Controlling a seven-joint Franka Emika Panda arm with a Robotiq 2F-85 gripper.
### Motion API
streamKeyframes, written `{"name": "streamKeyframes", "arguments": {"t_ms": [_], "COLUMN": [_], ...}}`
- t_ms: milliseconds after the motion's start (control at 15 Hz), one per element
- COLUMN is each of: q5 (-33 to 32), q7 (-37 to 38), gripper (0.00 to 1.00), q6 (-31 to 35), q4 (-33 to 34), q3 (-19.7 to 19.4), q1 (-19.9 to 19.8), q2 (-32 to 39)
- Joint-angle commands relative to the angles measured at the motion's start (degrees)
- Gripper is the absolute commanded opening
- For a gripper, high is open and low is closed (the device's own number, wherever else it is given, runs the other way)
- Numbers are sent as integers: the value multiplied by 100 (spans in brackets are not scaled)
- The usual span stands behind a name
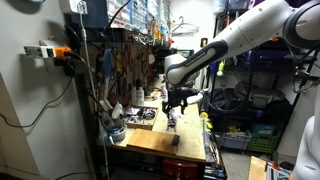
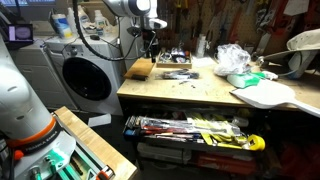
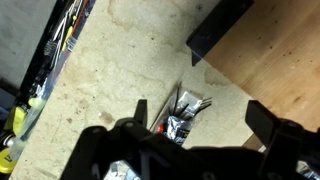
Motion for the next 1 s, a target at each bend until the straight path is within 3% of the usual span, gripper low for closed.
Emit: {"name": "streamKeyframes", "arguments": {"t_ms": [0, 200, 667, 800, 933], "q5": [8, -85, 682, 1006, 849], "q7": [-8, 61, -8, -144, 27], "gripper": [100, 100, 100, 100, 100], "q6": [-8, 79, 1770, 1820, 1651], "q4": [10, 76, -56, -72, -130], "q3": [-56, -57, -53, -27, -132], "q1": [53, 70, 49, 27, 83], "q2": [2, 147, 625, 731, 756]}}
